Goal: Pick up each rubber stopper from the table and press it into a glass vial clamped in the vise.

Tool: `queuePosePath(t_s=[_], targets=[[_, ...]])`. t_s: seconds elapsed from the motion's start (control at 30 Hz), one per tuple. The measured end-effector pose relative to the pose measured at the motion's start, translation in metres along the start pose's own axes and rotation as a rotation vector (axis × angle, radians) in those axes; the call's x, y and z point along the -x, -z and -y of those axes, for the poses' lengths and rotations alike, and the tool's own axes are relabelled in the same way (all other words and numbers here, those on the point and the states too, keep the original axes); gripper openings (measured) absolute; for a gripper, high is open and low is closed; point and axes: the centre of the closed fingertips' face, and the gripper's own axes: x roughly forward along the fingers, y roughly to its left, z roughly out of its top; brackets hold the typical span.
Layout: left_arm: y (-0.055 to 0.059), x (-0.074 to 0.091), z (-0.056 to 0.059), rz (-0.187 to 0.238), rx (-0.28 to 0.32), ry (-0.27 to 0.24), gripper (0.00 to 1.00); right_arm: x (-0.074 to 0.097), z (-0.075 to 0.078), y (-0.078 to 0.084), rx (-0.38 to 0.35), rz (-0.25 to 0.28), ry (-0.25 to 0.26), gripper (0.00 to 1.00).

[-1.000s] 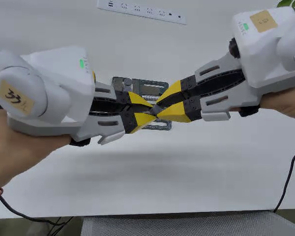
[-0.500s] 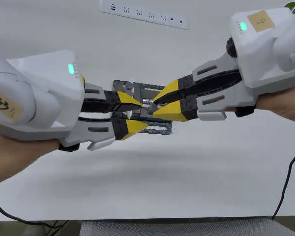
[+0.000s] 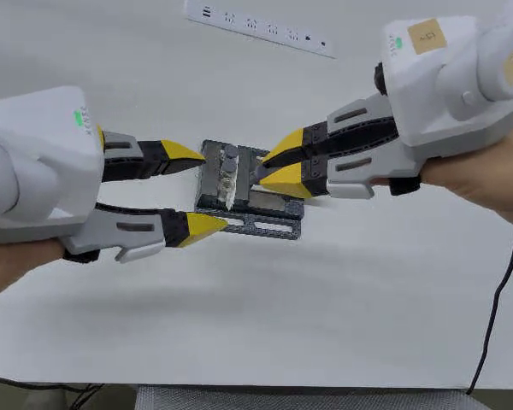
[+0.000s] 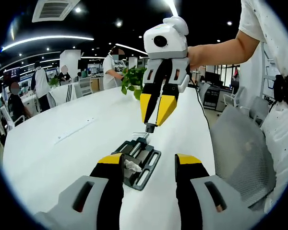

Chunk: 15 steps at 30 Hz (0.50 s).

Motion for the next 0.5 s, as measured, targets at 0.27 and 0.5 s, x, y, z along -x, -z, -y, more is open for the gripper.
queuePosePath(t_s=[0.27,0.5], targets=[[0.012,0.005,-0.014,0.015,0.024,-0.034,0.58,-0.016,0.018,0.005,-0.018,-0.055,0.032,0.06],[0.023,0.007,-0.020,0.009,0.032,-0.037,0.69,-0.033,0.030,0.012,-0.026,-0.103,0.045,0.06]])
